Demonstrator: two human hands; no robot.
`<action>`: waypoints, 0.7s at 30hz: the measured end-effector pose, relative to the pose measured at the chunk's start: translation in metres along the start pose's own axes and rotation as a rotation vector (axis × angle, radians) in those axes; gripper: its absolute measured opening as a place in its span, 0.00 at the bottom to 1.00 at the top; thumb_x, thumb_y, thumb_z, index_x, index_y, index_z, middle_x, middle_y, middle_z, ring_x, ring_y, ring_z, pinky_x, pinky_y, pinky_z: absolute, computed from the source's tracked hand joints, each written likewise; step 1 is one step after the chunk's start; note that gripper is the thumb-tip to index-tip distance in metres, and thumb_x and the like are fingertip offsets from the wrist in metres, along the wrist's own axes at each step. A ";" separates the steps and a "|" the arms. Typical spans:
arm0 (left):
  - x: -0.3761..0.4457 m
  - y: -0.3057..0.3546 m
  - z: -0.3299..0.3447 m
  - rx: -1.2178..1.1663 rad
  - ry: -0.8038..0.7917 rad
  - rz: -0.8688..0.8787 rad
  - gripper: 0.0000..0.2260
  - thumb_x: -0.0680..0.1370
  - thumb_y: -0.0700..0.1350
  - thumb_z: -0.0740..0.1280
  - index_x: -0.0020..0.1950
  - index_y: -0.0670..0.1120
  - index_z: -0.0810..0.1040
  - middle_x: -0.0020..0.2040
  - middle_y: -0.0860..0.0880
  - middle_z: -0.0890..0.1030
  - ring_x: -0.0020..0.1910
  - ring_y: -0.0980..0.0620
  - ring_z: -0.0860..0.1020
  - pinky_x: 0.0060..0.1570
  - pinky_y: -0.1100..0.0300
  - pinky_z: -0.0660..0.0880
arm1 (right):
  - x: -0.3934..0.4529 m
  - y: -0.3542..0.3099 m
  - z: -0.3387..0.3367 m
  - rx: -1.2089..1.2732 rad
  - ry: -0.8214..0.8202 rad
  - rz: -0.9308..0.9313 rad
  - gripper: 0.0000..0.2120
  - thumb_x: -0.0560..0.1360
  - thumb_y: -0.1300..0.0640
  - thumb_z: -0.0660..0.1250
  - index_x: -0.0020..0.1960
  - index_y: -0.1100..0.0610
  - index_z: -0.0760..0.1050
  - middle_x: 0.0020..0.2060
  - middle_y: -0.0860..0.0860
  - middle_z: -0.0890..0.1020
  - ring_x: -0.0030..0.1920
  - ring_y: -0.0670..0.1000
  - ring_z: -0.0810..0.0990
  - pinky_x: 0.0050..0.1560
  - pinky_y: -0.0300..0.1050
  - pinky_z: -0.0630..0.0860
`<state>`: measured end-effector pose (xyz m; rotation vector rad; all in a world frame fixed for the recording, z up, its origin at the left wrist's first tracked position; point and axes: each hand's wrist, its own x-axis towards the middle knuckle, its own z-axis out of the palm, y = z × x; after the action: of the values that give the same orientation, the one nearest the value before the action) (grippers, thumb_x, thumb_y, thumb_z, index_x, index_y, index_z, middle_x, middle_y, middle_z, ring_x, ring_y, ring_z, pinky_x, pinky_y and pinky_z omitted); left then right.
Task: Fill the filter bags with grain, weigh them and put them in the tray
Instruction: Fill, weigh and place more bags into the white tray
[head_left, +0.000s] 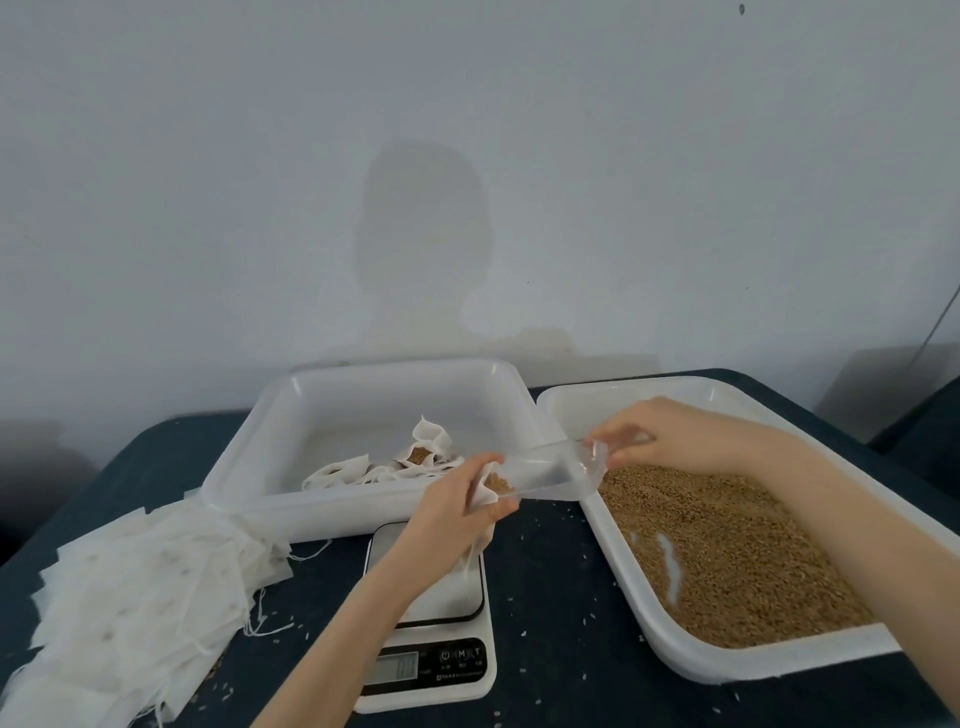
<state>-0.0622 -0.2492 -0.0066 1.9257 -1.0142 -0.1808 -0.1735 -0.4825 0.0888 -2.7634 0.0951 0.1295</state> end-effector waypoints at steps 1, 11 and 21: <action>0.001 0.000 0.000 0.000 -0.002 -0.003 0.15 0.78 0.49 0.67 0.62 0.59 0.68 0.46 0.60 0.77 0.39 0.71 0.73 0.42 0.77 0.67 | 0.000 0.004 0.003 0.031 0.001 0.000 0.15 0.77 0.52 0.67 0.63 0.45 0.76 0.57 0.38 0.80 0.56 0.34 0.76 0.62 0.35 0.69; 0.003 0.003 -0.001 -0.127 0.035 -0.032 0.13 0.79 0.51 0.65 0.61 0.63 0.70 0.50 0.63 0.76 0.50 0.68 0.73 0.48 0.74 0.67 | -0.003 0.030 0.026 0.263 0.031 0.016 0.13 0.76 0.46 0.68 0.60 0.37 0.77 0.56 0.28 0.78 0.58 0.30 0.74 0.61 0.35 0.68; 0.014 -0.013 -0.002 -0.203 0.175 -0.053 0.03 0.79 0.42 0.66 0.46 0.49 0.78 0.42 0.55 0.80 0.42 0.65 0.74 0.41 0.74 0.68 | -0.022 0.066 0.034 0.271 0.240 0.149 0.13 0.74 0.47 0.68 0.58 0.41 0.75 0.52 0.34 0.80 0.52 0.37 0.80 0.53 0.33 0.75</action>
<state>-0.0444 -0.2549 -0.0119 1.7517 -0.7980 -0.1371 -0.2039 -0.5306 0.0355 -2.4869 0.3543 -0.1654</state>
